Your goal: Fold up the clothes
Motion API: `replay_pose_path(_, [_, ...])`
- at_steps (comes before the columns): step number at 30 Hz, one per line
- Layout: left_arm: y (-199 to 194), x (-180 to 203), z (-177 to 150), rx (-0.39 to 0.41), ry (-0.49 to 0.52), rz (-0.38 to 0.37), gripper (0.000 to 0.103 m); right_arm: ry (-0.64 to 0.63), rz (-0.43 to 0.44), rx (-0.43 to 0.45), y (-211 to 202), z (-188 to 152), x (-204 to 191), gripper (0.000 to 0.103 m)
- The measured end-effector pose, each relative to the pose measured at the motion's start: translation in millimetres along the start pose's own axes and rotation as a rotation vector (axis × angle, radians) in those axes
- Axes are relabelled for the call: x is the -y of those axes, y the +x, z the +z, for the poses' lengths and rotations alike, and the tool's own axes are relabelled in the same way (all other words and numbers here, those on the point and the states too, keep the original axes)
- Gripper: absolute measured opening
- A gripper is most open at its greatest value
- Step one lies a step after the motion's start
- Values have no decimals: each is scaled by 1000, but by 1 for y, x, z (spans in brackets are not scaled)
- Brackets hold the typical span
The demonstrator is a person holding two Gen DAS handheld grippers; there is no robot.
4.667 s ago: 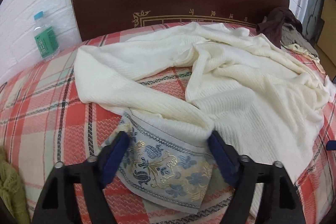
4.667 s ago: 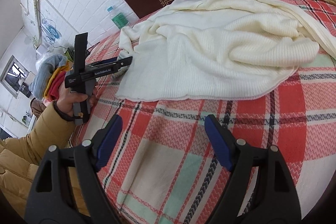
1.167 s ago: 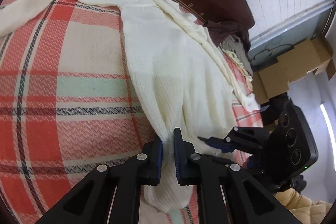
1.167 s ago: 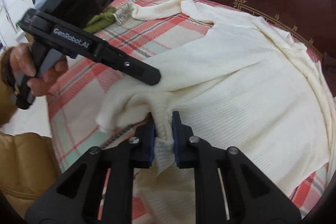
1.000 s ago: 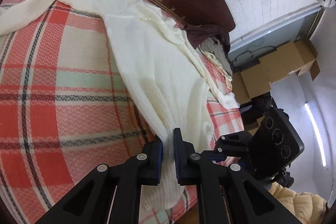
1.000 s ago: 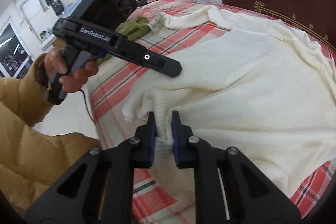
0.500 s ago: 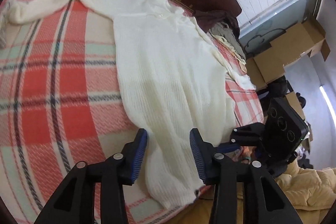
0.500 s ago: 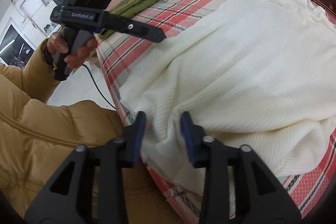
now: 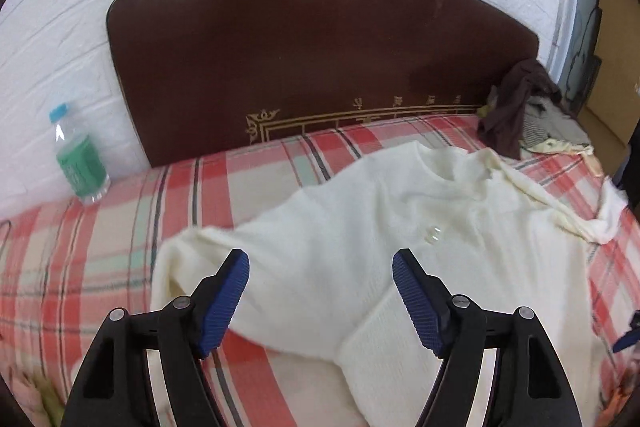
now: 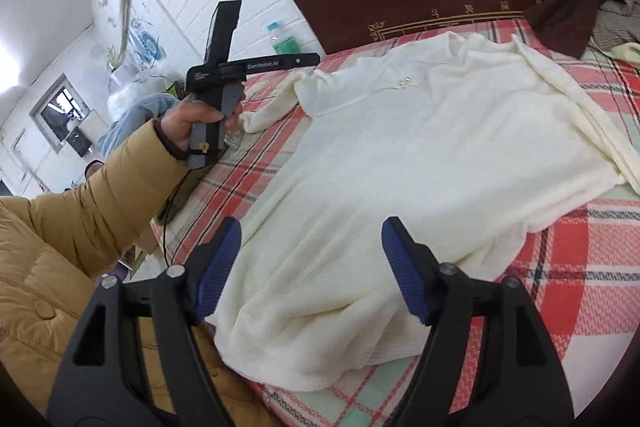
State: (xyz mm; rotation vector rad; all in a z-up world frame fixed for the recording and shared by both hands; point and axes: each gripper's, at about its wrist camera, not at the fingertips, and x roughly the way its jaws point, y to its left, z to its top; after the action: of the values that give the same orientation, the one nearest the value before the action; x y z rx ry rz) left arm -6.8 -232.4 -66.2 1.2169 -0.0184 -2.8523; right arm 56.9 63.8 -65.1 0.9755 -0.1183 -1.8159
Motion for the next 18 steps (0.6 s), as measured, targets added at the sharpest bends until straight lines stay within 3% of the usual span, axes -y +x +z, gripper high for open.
replay_pose_path(2, [27, -1, 15, -22, 47, 8, 77, 30, -12, -10, 0, -3, 7, 77])
replay_pose_path(5, [60, -2, 27, -78, 56, -48, 77, 64, -27, -30, 0, -7, 17, 77])
replay_pose_path(11, [107, -1, 24, -170, 102, -67, 78, 109, -43, -56, 7, -8, 34, 77])
replay_pose_path(14, [112, -6, 19, -155, 93, -104, 78, 132, -47, -61, 10, -9, 40, 78])
replay_pose_path(15, [112, -8, 18, -151, 86, -111, 75, 139, -49, -63, 11, -9, 42, 78])
replay_pose_path(17, [106, -8, 15, -143, 91, -113, 55, 155, -49, -66, 13, -11, 45, 79])
replay_pose_path(18, [102, -8, 14, -144, 94, -116, 30, 164, -49, -67, 14, -12, 47, 80])
